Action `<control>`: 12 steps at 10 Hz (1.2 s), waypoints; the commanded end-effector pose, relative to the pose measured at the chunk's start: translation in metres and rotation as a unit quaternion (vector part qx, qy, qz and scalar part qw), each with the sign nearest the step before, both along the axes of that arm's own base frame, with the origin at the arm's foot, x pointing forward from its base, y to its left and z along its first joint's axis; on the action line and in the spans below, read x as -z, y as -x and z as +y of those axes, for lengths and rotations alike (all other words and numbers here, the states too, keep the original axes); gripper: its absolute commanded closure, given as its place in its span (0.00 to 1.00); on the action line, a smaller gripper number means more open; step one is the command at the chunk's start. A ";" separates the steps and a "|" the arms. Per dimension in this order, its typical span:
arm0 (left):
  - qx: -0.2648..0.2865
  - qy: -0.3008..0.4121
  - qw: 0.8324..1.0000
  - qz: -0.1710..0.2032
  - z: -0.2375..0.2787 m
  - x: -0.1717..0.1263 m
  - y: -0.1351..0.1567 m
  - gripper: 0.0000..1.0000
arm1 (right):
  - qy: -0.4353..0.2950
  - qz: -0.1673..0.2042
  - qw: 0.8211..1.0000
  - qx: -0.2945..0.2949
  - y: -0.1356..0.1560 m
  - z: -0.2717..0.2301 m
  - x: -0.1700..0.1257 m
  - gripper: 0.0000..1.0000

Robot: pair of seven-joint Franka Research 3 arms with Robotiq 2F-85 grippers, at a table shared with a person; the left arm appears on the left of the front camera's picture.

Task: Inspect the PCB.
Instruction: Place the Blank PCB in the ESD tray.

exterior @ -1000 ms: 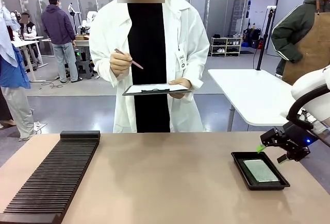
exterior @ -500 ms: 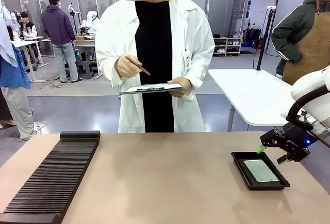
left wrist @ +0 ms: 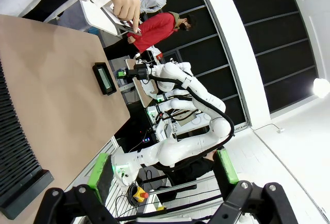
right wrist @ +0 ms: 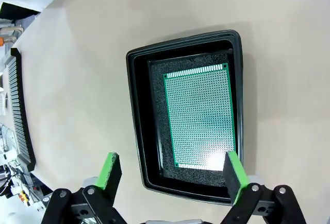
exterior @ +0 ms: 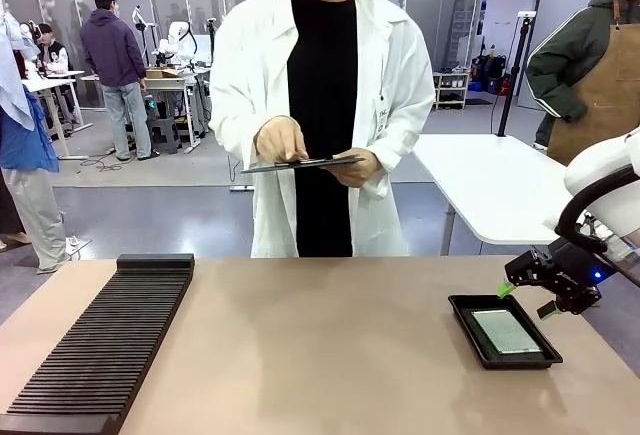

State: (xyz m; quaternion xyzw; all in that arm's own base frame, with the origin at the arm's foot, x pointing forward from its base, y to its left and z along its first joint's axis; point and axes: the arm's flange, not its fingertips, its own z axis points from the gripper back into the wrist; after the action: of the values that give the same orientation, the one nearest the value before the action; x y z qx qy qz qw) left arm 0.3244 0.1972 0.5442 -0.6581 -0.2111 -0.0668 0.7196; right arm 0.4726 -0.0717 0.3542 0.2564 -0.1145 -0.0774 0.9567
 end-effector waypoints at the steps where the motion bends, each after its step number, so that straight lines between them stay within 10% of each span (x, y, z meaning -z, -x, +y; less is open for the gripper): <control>1: 0.008 0.004 1.000 -0.007 0.001 -0.001 0.001 0.00 | 0.001 -0.004 1.000 -0.007 -0.003 -0.001 0.002 0.00; 7: 0.008 0.004 1.000 -0.007 0.001 -0.001 0.001 0.00 | -0.270 -0.022 0.962 -0.039 0.076 -0.074 -0.130 0.00; 12: 0.008 0.004 1.000 -0.007 0.001 -0.001 0.001 0.00 | -0.439 -0.059 0.892 -0.095 0.142 -0.147 -0.139 0.00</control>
State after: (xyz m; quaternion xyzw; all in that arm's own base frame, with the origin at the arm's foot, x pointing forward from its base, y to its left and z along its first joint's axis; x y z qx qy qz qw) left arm 0.3243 0.1976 0.5441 -0.6582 -0.2113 -0.0664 0.7195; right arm 0.3264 -0.2006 0.5022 0.6473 -0.1021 -0.0243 0.7549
